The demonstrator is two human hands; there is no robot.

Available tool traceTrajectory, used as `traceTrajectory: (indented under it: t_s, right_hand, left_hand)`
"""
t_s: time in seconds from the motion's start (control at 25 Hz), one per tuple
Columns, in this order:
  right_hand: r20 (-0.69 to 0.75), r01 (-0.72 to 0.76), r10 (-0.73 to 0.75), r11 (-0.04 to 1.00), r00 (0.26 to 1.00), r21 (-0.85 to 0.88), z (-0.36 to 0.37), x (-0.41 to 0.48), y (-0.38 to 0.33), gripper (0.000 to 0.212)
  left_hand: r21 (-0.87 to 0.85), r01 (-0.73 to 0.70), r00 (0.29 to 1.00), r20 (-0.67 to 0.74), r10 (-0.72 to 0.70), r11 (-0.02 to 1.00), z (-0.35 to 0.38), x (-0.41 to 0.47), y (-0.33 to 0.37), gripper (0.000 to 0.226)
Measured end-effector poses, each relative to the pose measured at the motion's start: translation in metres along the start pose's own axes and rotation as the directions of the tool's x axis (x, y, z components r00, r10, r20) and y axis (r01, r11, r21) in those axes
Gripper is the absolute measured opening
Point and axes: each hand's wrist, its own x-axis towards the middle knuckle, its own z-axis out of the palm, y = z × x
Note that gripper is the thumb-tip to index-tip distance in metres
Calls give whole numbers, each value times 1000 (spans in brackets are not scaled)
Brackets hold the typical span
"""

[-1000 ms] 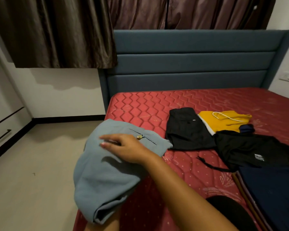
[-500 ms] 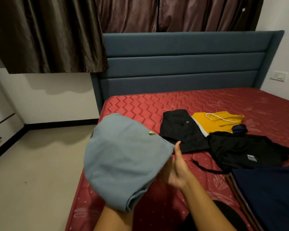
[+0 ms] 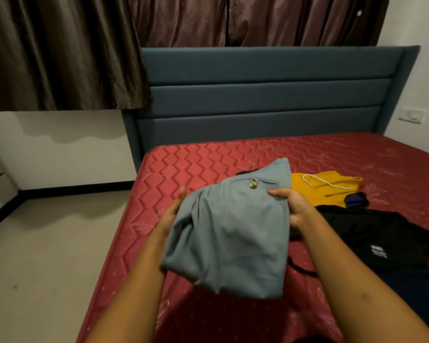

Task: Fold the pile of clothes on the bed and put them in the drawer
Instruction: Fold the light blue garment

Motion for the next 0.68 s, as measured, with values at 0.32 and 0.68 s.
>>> traceTrajectory:
  t_s: [0.32,0.68]
  right_hand:
    - [-12,271,-286,920,958,-284,-38,155,-117,47]
    - [-435,-399,-200,195,878,-896,-151,240,81,90]
  left_hand:
    - [71,257,966,-2,-257,964,35,177,-16,20]
    - [710,434,844,-535,24,554,3,260,-154,89]
